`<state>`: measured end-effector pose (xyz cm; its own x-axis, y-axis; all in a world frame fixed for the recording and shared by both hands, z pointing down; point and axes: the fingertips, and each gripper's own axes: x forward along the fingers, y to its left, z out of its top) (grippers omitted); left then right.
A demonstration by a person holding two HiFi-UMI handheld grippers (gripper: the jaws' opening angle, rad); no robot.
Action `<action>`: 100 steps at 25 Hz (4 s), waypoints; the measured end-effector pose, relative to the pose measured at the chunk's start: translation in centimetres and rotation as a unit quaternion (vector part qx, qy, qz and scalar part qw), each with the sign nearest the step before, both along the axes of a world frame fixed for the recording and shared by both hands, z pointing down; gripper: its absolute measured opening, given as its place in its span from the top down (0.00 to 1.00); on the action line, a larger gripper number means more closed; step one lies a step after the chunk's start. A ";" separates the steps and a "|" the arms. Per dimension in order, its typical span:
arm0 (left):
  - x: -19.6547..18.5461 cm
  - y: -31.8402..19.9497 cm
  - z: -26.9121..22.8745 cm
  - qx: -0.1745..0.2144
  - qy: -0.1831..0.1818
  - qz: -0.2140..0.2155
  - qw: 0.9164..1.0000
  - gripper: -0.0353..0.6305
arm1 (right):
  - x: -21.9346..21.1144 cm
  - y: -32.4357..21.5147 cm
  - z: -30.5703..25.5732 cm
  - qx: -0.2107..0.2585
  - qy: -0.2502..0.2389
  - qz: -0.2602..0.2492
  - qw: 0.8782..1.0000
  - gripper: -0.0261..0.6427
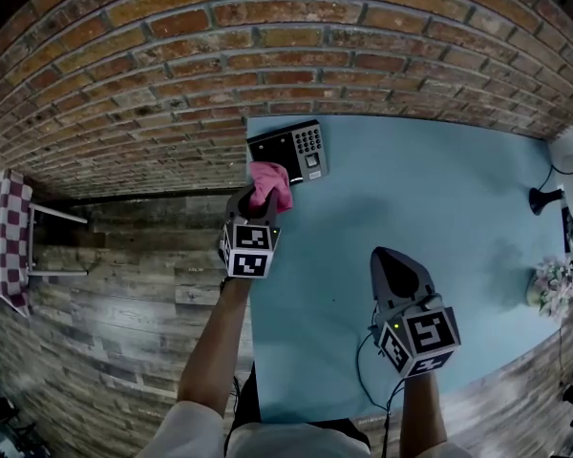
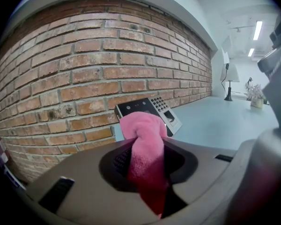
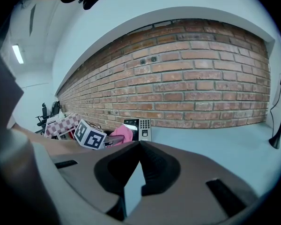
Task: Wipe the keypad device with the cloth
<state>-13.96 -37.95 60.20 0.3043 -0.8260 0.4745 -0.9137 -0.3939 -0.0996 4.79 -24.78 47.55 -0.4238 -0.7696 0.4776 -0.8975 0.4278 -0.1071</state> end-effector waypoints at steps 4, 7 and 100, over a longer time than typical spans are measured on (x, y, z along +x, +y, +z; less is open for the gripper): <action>0.4 0.6 0.8 -0.005 -0.001 0.002 1.000 0.74 | 0.0 0.1 0.3 -0.003 0.001 0.000 1.000 0.95; 0.6 1.0 1.0 -0.006 0.000 0.006 1.000 0.74 | 0.1 0.3 0.4 -0.004 0.004 0.000 1.000 0.95; 9.6 -5.7 -2.1 0.014 -0.001 0.030 0.999 0.74 | 4.0 4.3 1.3 -0.022 -0.001 0.021 1.000 0.95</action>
<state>-4.33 -43.61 58.09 0.3524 -0.8197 0.4517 -0.8883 -0.4448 -0.1141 8.82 -20.51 48.84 -0.3921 -0.7654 0.5104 -0.9145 0.3845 -0.1259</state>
